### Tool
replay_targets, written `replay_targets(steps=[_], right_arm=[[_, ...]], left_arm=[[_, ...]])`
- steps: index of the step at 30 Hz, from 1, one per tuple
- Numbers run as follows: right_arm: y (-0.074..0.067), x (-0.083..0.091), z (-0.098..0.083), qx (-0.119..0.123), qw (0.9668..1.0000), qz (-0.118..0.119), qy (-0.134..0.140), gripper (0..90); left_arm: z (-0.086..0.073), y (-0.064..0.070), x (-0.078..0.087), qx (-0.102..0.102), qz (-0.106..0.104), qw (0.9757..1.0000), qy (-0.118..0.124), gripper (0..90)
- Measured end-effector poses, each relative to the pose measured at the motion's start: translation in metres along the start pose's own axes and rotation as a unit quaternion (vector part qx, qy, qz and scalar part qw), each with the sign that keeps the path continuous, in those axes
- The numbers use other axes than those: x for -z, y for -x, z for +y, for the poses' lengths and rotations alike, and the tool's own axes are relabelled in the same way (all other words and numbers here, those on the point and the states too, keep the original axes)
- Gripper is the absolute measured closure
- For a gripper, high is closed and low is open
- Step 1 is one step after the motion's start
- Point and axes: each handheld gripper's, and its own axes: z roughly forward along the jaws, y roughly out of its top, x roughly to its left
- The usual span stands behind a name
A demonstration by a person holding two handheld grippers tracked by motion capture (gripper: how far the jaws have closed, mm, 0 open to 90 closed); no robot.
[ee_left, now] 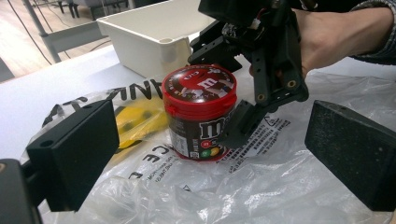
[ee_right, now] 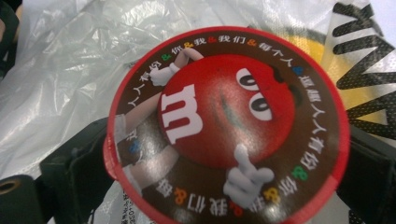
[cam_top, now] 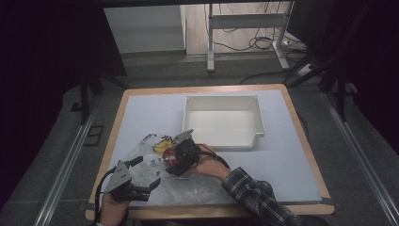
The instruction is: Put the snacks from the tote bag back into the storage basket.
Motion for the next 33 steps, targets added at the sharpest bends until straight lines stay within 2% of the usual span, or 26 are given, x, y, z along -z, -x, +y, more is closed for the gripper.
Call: replay_targets(steps=[6,15,19,21,26,33], right_arm=[[-0.002,-0.005,0.007,0.007,0.9991,-0.009,-0.042,9.4],[-0.001,-0.009,0.017,0.027,0.9967,-0.012,-0.075,13.6],[-0.002,-0.012,0.02,0.036,0.995,-0.016,-0.091,19.5],[-0.004,-0.012,0.021,0.045,0.9945,-0.015,-0.093,23.0],[-0.005,-0.011,0.022,0.052,0.9937,-0.021,-0.097,23.8],[-0.006,-0.007,0.021,0.065,0.9936,-0.018,-0.09,25.6]], left_arm=[[0.0,0.0,0.0,0.0,0.0,1.0,0.0,2.8],[0.0,0.0,0.0,-0.001,-0.001,1.0,-0.001,2.8],[0.0,0.0,0.0,-0.002,-0.001,1.0,-0.001,2.8],[0.0,0.0,0.0,-0.002,-0.001,1.0,-0.001,2.9],[0.0,0.0,0.0,-0.002,-0.001,1.0,-0.001,2.9],[0.0,0.0,0.0,-0.003,0.0,1.0,-0.001,2.9]])
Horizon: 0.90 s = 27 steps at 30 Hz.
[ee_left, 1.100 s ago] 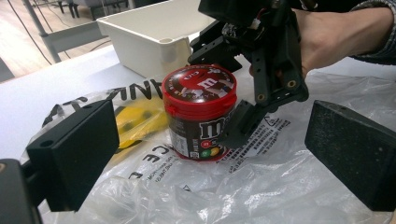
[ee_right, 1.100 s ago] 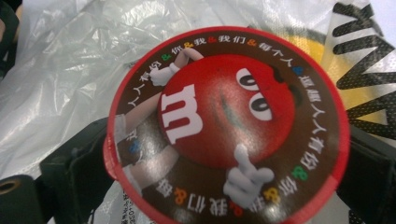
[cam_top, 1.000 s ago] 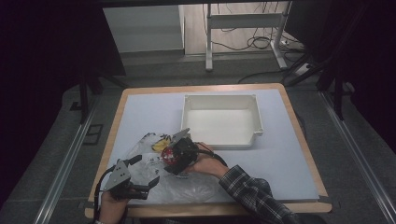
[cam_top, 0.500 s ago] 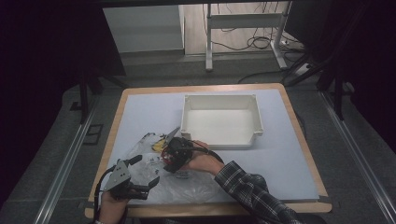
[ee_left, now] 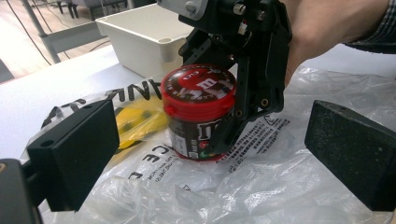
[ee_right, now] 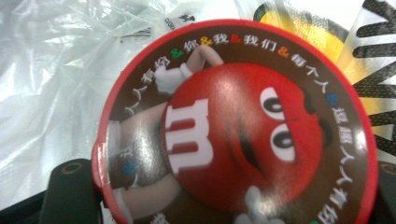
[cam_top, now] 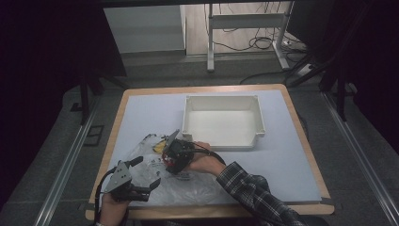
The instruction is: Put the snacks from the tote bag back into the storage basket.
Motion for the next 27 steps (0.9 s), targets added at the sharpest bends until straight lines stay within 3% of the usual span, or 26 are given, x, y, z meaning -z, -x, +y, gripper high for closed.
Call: replay_targets(steps=[14,27], right_arm=[[-0.007,0.025,0.005,0.024,0.9996,0.012,0.008,25.7],[-0.007,0.047,0.004,0.03,0.9991,0.019,0.022,25.7]], left_arm=[[0.0,0.0,0.0,-0.001,0.0,1.0,0.0,2.9],[0.0,0.0,0.0,-0.002,0.002,1.0,-0.001,2.9]])
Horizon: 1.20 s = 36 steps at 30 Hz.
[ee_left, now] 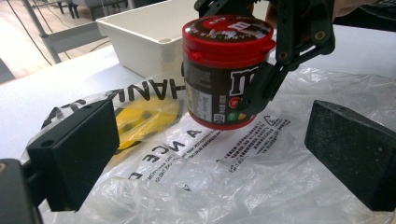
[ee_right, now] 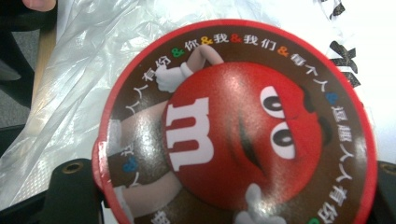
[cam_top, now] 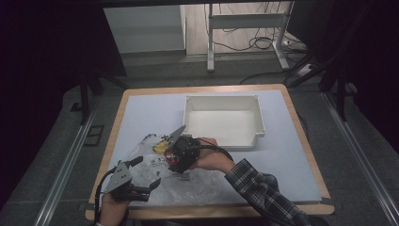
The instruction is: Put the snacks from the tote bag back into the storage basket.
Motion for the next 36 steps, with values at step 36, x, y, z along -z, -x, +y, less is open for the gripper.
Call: replay_targets(steps=[36], right_arm=[[0.008,0.032,-0.025,-0.009,0.9998,-0.015,0.003,25.7]], left_arm=[[0.0,0.001,-0.001,0.0,-0.001,1.0,-0.002,2.9]])
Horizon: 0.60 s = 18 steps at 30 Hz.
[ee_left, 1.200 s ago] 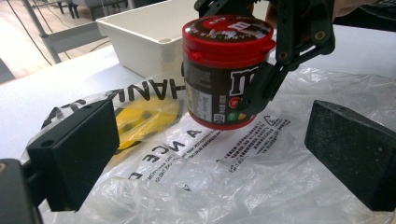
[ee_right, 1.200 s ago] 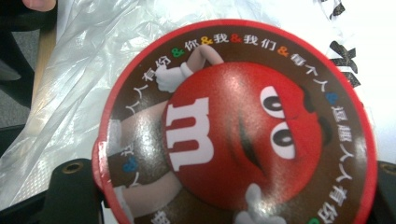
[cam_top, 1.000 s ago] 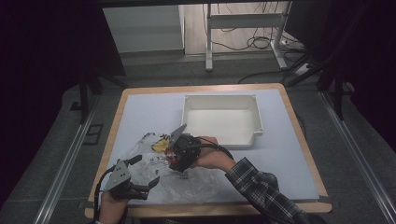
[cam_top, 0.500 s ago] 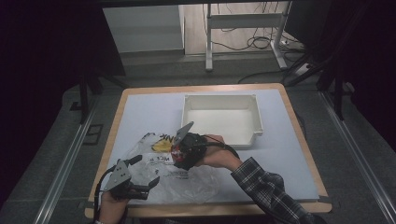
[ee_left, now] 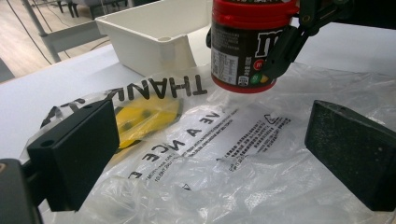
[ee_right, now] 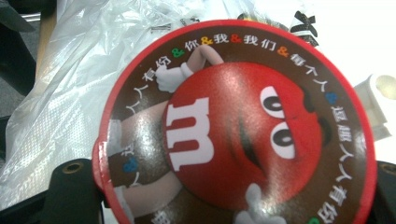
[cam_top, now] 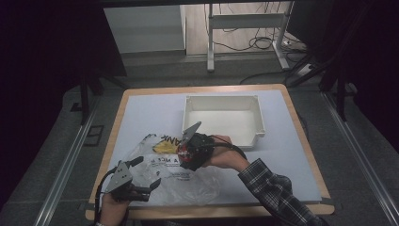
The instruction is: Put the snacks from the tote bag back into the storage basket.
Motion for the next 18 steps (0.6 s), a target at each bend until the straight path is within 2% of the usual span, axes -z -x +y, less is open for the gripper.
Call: replay_targets(steps=[18], right_arm=[[0.003,0.014,-0.003,-0.001,0.9999,-0.007,0.008,25.7]], left_arm=[[0.0,0.0,0.0,-0.001,-0.003,1.0,-0.001,2.9]])
